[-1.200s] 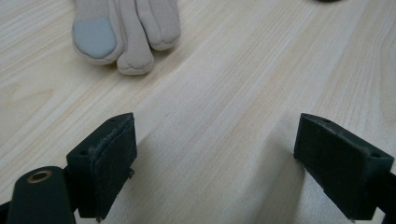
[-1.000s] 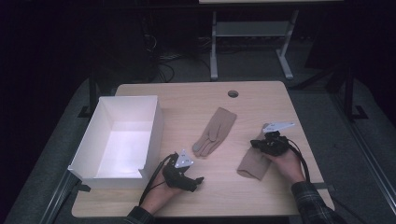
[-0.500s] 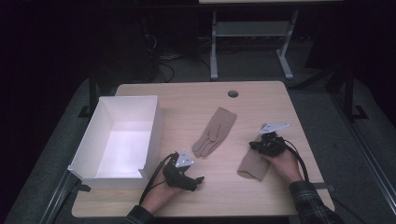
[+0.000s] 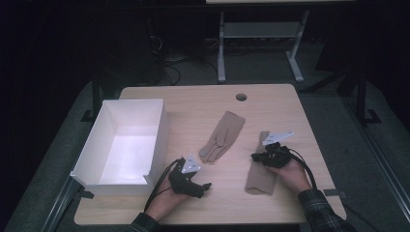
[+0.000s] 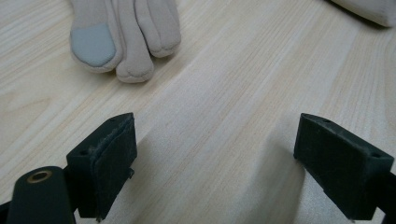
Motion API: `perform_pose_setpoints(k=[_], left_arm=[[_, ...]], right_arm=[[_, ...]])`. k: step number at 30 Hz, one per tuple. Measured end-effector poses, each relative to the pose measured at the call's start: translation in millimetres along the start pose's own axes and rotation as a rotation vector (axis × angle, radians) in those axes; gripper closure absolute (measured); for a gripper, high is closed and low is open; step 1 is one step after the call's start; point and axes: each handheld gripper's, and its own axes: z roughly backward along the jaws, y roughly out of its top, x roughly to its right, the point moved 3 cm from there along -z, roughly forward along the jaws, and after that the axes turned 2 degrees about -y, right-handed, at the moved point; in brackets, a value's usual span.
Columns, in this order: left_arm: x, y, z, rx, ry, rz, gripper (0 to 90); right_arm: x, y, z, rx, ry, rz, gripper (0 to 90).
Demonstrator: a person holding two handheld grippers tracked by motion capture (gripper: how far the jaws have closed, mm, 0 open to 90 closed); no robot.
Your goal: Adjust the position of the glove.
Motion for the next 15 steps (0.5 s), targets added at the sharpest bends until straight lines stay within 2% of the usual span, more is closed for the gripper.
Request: perform_pose_setpoints(k=[2, 4, 5, 7, 9, 15], left_arm=[[0.0, 0.0, 0.0, 0.0, 0.0, 0.0, 12.5], [0.0, 0.0, 0.0, 0.0, 0.0, -0.001, 12.5], [0.1, 0.0, 0.0, 0.0, 0.0, 0.001, 12.5], [0.0, 0.0, 0.0, 0.0, 0.0, -0.001, 12.5], [0.0, 0.0, 0.0, 0.0, 0.0, 0.0, 12.5], [0.1, 0.0, 0.0, 0.001, 0.0, 0.0, 12.5]], right_arm=[[-6.8, -0.3, -0.6, -0.005, 0.027, 0.018, 90.0], [-8.4, -0.3, -0.9, -0.003, 0.032, 0.023, 90.0], [-13.7, -0.7, -1.0, -0.007, 0.052, 0.034, 90.0], [-15.4, -0.8, -1.1, -0.008, 0.055, 0.042, 90.0], [-24.2, -1.0, -1.3, -0.019, 0.08, 0.068, 90.0], [-37.3, -1.9, -1.4, -0.03, 0.116, 0.097, 90.0]])
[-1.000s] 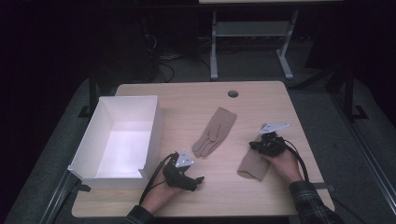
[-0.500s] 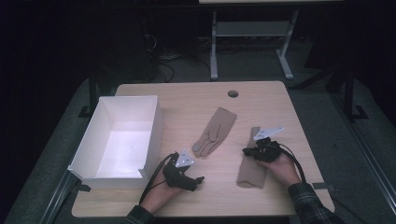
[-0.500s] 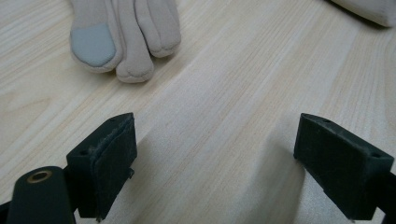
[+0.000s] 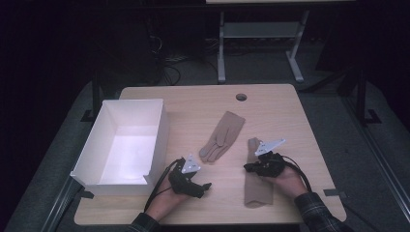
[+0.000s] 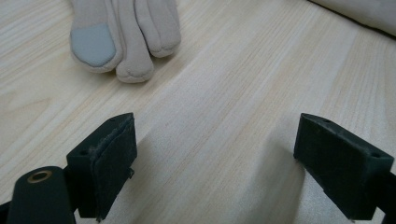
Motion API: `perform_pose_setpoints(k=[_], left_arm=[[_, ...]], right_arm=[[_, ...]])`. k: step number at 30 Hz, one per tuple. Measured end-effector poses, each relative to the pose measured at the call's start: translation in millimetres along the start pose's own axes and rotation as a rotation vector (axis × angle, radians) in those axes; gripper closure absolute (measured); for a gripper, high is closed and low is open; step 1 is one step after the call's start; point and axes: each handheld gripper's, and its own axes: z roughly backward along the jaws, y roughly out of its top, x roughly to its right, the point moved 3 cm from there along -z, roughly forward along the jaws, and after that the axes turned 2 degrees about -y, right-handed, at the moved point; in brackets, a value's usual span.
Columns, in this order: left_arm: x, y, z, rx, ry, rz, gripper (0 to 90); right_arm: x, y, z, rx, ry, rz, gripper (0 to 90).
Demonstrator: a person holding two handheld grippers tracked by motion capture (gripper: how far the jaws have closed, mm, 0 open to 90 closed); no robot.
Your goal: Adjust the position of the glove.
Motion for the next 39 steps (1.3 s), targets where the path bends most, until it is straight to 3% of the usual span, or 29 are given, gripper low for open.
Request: perform_pose_setpoints(k=[5, 11, 18, 26, 33, 35, 39], left_arm=[[0.0, 0.0, -0.2, 0.003, 0.0, 0.0, 12.5], [0.1, 0.0, -0.1, 0.002, 0.0, 0.0, 12.6], [0.0, -0.1, -0.3, 0.004, 0.001, 0.001, 12.6], [0.0, -0.1, -0.3, 0.004, 0.0, 0.001, 12.6], [0.5, -0.3, -0.4, 0.005, -0.001, 0.008, 12.6], [1.0, -0.1, -0.8, 0.011, -0.001, 0.014, 12.5], [0.3, -0.3, -0.3, 0.003, -0.001, 0.005, 12.6]], right_arm=[[-10.1, 0.2, -1.3, -0.011, 0.035, 0.03, 90.0], [-10.5, 1.7, 3.1, 0.001, 0.023, 0.039, 90.0], [-6.4, 3.1, 20.6, 0.06, -0.005, 0.028, 84.5], [1.3, -11.5, 33.8, 0.083, -0.083, -0.033, 57.1], [13.6, -36.8, 58.6, 0.128, -0.174, -0.104, 39.6], [15.3, -40.8, 61.1, 0.131, -0.188, -0.109, 37.2], [23.8, -60.3, 68.3, 0.111, -0.261, -0.133, 27.4]])
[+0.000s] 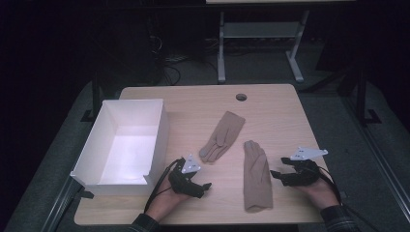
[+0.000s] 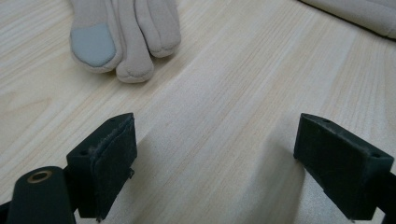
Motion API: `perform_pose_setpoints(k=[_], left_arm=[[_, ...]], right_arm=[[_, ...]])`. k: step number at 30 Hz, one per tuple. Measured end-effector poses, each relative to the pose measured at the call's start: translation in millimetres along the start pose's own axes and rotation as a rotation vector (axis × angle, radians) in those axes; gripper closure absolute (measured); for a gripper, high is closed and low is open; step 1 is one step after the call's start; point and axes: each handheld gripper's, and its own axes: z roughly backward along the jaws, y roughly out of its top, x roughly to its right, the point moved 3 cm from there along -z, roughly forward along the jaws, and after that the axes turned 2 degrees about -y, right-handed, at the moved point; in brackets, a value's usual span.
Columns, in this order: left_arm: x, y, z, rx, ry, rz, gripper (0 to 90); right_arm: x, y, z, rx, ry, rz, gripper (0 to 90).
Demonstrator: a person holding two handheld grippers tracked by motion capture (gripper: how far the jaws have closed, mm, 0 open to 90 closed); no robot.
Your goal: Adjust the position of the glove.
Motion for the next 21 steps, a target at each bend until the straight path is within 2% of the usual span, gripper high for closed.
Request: perform_pose_setpoints(k=[2, 5, 6, 7, 11, 14, 21], left_arm=[[-0.2, 0.0, 0.1, -0.002, 0.0, -0.002, 12.6], [-0.2, -0.1, 0.3, -0.005, 0.002, -0.003, 12.5], [-0.2, -0.1, 0.3, -0.005, 0.002, -0.003, 12.5], [0.0, -0.2, 0.3, -0.005, 0.004, -0.001, 12.5], [0.4, 0.0, 0.2, -0.003, 0.007, 0.004, 12.5], [0.6, 1.3, 0.0, -0.015, 0.013, 0.009, 12.5], [1.1, 1.9, -0.5, -0.014, 0.015, 0.018, 12.6]], right_arm=[[2.2, -3.0, 1.0, -0.001, -0.01, -0.01, 25.9], [10.3, -14.6, 4.8, -0.013, -0.065, -0.023, 19.2], [10.3, -14.6, 4.8, -0.013, -0.065, -0.023, 19.2], [13.7, -19.7, 5.7, -0.019, -0.086, -0.028, 16.8], [17.8, -25.3, 5.3, -0.021, -0.096, -0.043, 15.1], [19.3, -27.8, 3.0, -0.021, -0.109, -0.035, 13.8], [20.1, -28.2, 2.2, -0.028, -0.093, -0.045, 13.3]])
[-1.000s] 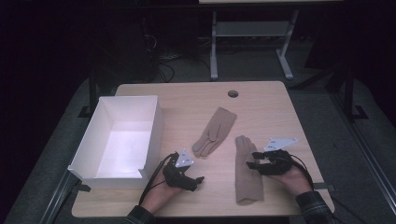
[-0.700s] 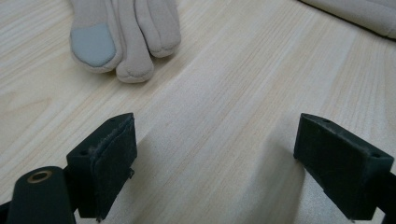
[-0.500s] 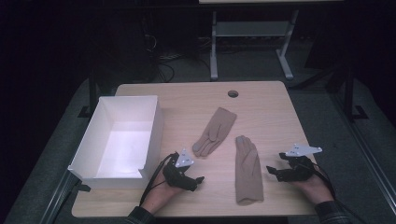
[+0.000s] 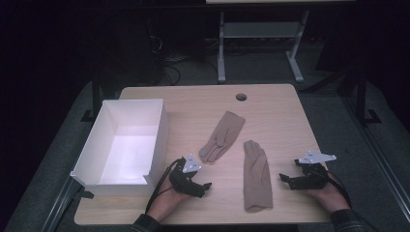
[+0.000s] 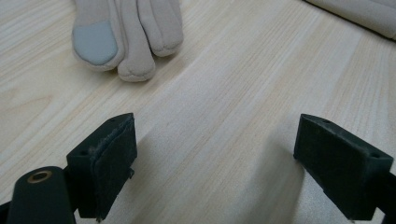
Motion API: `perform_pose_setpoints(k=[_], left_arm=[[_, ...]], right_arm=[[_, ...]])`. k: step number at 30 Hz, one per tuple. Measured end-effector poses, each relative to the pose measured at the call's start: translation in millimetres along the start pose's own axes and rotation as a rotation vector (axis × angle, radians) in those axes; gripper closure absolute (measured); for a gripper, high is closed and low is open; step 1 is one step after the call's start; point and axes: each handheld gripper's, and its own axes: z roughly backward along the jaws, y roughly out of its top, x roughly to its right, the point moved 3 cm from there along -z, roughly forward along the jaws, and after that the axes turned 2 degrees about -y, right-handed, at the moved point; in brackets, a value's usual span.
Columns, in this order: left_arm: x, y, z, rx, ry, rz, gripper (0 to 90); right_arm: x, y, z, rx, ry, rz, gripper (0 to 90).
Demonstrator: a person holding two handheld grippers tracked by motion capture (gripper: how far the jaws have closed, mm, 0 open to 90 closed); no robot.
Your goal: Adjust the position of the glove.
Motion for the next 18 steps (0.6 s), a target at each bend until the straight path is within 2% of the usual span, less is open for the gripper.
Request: perform_pose_setpoints(k=[5, 8, 11, 12, 15, 16, 18], left_arm=[[0.4, 3.9, 1.4, -0.018, -0.004, 0.021, 14.6], [1.0, 6.8, 3.4, -0.017, -0.01, 0.027, 19.0], [1.0, 13.5, 7.0, -0.01, -0.001, 0.029, 26.3], [0.4, 16.3, 8.3, -0.006, 0.003, 0.032, 26.3], [-1.5, 24.7, 11.3, 0.003, -0.001, 0.044, 40.7], [-2.3, 27.8, 11.2, 0.001, -0.007, 0.051, 52.5], [-4.7, 32.5, 10.7, 0.011, -0.018, 0.053, 55.7]], right_arm=[[0.1, 0.0, 0.0, 0.0, 0.0, 0.0, 13.3], [0.1, 0.0, 0.0, 0.0, 0.0, 0.0, 13.3], [0.1, 0.0, 0.0, 0.0, 0.001, 0.0, 13.3], [-0.1, 0.0, 0.0, -0.001, 0.0, -0.003, 13.3], [-0.1, 0.1, 0.0, -0.001, -0.001, -0.003, 13.3], [-0.5, 0.0, 0.2, -0.003, 0.001, -0.007, 13.3], [-0.5, 0.0, 0.2, -0.003, 0.001, -0.008, 13.2]])
